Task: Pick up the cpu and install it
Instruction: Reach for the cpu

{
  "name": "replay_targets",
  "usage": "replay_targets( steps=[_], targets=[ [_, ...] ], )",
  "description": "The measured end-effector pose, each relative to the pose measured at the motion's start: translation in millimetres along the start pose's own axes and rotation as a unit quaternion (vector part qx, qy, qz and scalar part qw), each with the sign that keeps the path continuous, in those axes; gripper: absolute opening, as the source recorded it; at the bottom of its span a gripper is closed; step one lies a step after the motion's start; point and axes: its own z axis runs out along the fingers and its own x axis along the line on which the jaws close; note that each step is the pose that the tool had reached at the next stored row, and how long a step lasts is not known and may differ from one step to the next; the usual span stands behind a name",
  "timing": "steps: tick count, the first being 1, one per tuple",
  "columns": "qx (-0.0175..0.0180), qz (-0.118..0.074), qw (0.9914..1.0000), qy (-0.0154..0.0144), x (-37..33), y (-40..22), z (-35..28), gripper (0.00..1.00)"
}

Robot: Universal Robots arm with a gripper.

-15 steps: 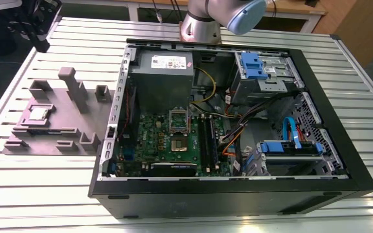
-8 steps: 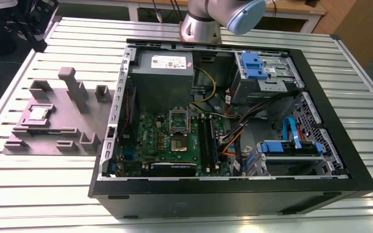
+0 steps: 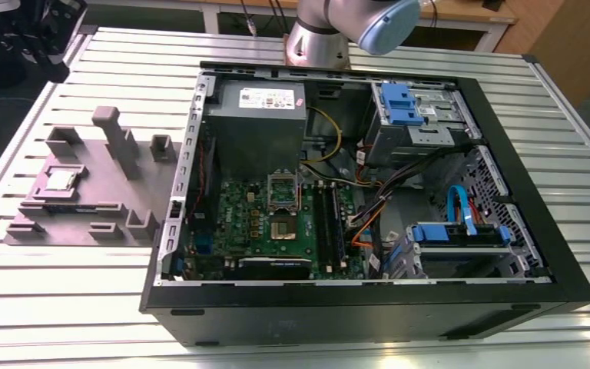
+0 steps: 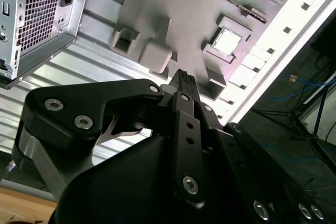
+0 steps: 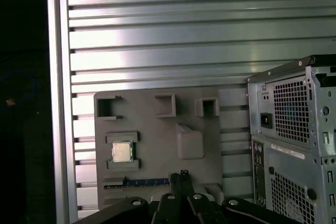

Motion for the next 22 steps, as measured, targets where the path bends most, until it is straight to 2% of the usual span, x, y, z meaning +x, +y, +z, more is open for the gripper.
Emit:
replay_targets(
  steps=[13,22],
  targets=[
    [0.0,0.0,1.0,0.0,8.2,-0.6,-0.2,0.1],
    [0.0,0.0,1.0,0.0,19.3,-1.5,-0.1,0.1]
  ],
)
